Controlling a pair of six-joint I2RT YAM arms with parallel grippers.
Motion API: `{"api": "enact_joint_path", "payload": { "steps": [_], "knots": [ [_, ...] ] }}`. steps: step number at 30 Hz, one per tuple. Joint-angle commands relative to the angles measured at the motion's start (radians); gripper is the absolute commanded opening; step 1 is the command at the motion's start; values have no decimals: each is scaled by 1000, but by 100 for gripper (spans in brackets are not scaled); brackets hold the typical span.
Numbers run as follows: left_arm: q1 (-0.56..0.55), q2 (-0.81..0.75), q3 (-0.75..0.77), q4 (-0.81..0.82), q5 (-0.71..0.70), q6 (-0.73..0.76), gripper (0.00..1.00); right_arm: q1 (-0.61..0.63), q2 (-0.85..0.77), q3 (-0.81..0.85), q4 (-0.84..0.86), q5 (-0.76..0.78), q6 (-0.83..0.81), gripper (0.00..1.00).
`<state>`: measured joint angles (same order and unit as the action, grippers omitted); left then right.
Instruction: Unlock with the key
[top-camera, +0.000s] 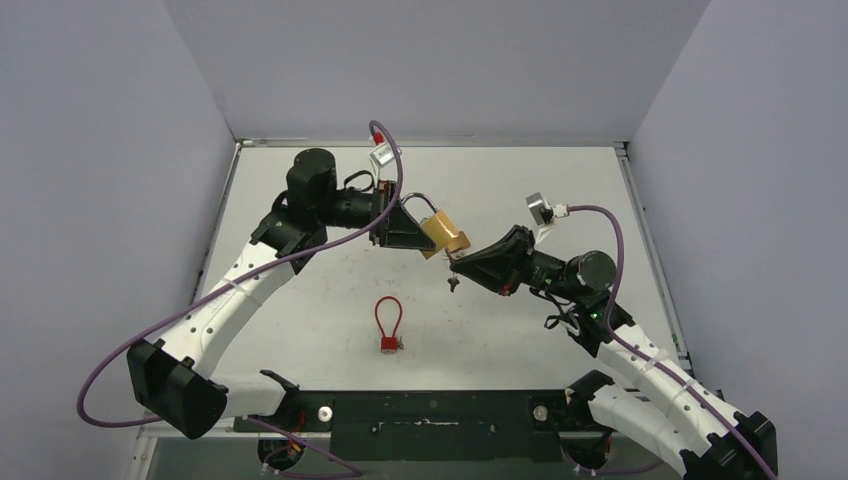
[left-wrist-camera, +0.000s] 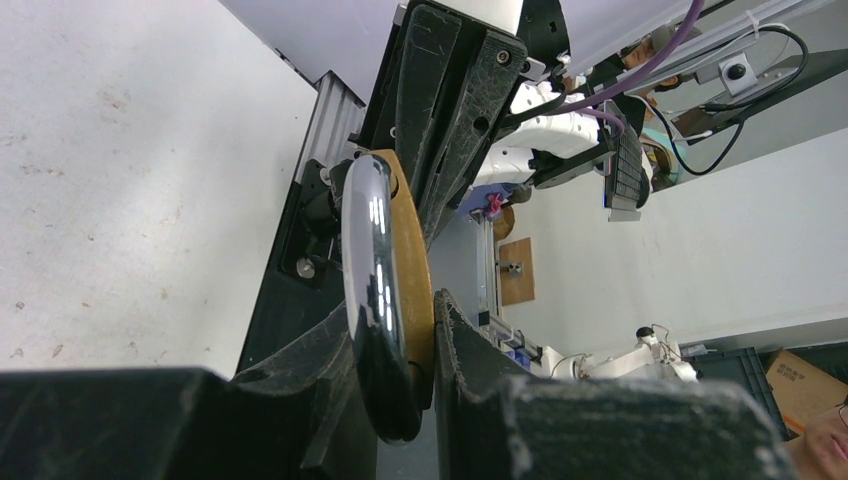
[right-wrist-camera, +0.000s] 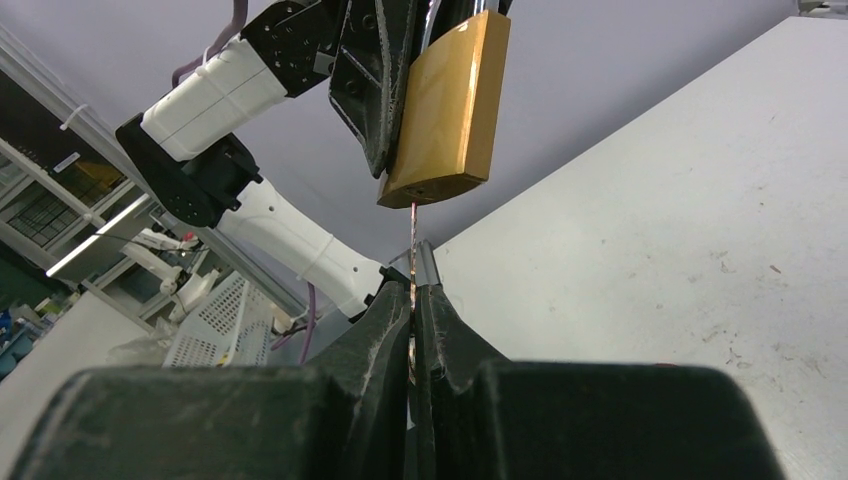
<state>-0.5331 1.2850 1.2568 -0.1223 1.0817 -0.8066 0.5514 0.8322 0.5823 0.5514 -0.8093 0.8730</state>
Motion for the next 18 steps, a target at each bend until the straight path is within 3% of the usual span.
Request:
{"api": "enact_joint_path", "payload": {
  "steps": [1,18],
  "knots": [
    [8,-60,21,107,40,-16,0,5,-22,27,41,27,-19,0],
    [8,-67,-12,213,60,-66,0,7,9,65,56,-7,-19,0]
  ]
}}
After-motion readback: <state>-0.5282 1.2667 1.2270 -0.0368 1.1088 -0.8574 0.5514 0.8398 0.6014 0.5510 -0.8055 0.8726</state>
